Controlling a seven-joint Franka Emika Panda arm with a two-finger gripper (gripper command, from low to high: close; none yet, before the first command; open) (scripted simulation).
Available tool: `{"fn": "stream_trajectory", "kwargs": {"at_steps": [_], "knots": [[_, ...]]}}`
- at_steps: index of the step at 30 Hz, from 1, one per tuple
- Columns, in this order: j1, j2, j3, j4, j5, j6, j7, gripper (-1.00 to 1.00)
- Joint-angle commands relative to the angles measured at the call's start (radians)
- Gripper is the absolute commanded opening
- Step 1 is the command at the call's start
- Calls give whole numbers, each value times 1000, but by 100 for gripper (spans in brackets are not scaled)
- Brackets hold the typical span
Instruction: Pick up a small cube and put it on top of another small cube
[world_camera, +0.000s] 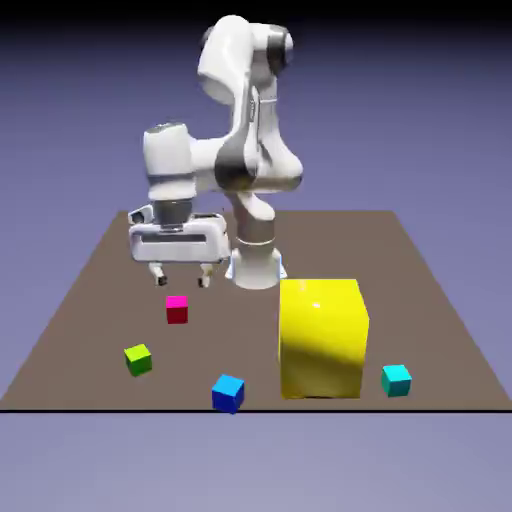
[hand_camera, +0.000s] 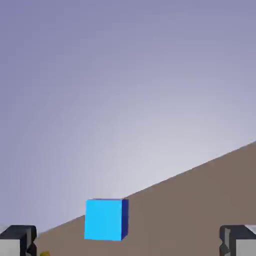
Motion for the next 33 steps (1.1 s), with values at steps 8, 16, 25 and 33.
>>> {"fn": "stream_trajectory", "kwargs": {"at_steps": [8,16,25,33], "knots": [[-35,290,-134,276,141,-327,-2,0],[-80,580,-269,551,282,-654,-4,0],[-131,906,-420,861,441,-1022,-7,0],[-176,1196,-554,1137,582,-1349,-9,0]]}}
